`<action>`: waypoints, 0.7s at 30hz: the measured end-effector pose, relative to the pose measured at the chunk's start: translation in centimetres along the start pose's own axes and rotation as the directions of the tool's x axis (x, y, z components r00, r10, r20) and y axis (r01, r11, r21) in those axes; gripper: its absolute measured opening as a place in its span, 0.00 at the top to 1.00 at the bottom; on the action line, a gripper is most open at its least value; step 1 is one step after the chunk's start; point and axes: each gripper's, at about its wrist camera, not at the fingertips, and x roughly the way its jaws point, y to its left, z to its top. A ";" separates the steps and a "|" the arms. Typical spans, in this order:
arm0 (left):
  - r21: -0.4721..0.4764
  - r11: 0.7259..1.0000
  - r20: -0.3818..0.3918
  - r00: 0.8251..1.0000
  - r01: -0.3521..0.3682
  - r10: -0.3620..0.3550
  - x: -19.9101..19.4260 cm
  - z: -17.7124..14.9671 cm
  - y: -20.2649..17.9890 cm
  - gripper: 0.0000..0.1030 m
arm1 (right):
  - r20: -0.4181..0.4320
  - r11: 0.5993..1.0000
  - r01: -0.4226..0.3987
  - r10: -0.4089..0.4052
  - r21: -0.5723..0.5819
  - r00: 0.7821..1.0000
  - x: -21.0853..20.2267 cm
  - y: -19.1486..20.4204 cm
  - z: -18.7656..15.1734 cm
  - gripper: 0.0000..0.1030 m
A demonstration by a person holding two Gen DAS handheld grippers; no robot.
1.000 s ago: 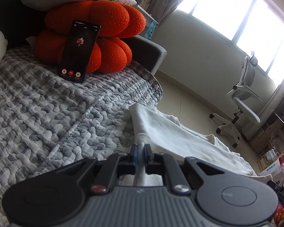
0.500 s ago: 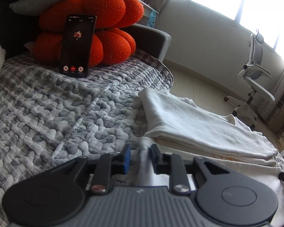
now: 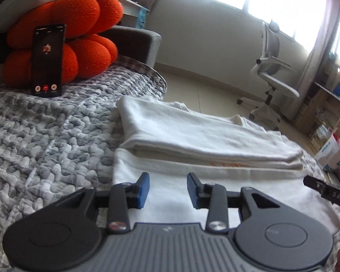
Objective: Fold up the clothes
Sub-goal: 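Fold the shirt over the Pooh print and release both tools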
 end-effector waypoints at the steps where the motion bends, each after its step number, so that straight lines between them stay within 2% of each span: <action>1: 0.064 0.998 0.012 1.000 -0.003 0.002 0.1 -0.6 -0.4 0.56 | -0.015 1.000 -0.002 0.001 -0.023 1.000 0.3 0.1 -0.3 0.51; 3: 0.215 0.976 0.051 0.999 -0.018 0.007 0.2 -1.9 -1.1 0.55 | -0.033 0.997 -0.005 0.002 -0.074 0.999 0.7 0.2 -1.1 0.46; 4: 0.239 0.971 0.054 0.999 -0.012 -0.001 0.0 -2.0 -1.1 0.54 | -0.037 0.996 -0.009 0.005 -0.089 0.999 0.6 0.1 -1.2 0.46; 6: 0.210 0.978 0.050 0.998 0.012 -0.023 -0.5 -1.9 -0.1 0.49 | -0.039 0.995 -0.020 0.016 -0.097 0.999 0.0 -0.1 -1.2 0.46; 10: 0.188 0.981 0.041 0.998 0.037 -0.046 -1.3 -1.7 1.0 0.49 | -0.042 0.993 -0.041 0.037 -0.115 0.998 -1.1 -0.4 -1.1 0.47; 13: 0.194 0.981 0.085 0.996 0.024 -0.042 -2.7 -1.7 0.6 0.46 | -0.044 0.990 -0.058 0.052 -0.128 0.998 -2.0 -0.7 -1.1 0.44; 14: 0.198 0.979 0.107 0.992 0.051 -0.073 -3.4 -1.8 0.4 0.45 | -0.045 0.989 -0.063 0.058 -0.132 0.997 -2.3 -0.8 -1.1 0.43; 15: 0.208 0.974 0.120 0.986 0.087 -0.114 -4.1 -1.9 0.0 0.44 | -0.046 0.988 -0.069 0.063 -0.136 0.997 -2.6 -0.9 -1.1 0.43; 18: 0.262 0.950 0.115 0.972 0.170 -0.206 -5.0 -2.4 -1.3 0.42 | -0.036 0.971 -0.150 0.146 -0.185 0.989 -4.3 0.5 -1.0 0.42; 21: 0.343 0.916 0.049 0.970 0.206 -0.236 -4.6 -3.3 -2.7 0.42 | -0.064 0.939 -0.231 0.222 -0.255 0.973 -5.2 2.6 -1.8 0.42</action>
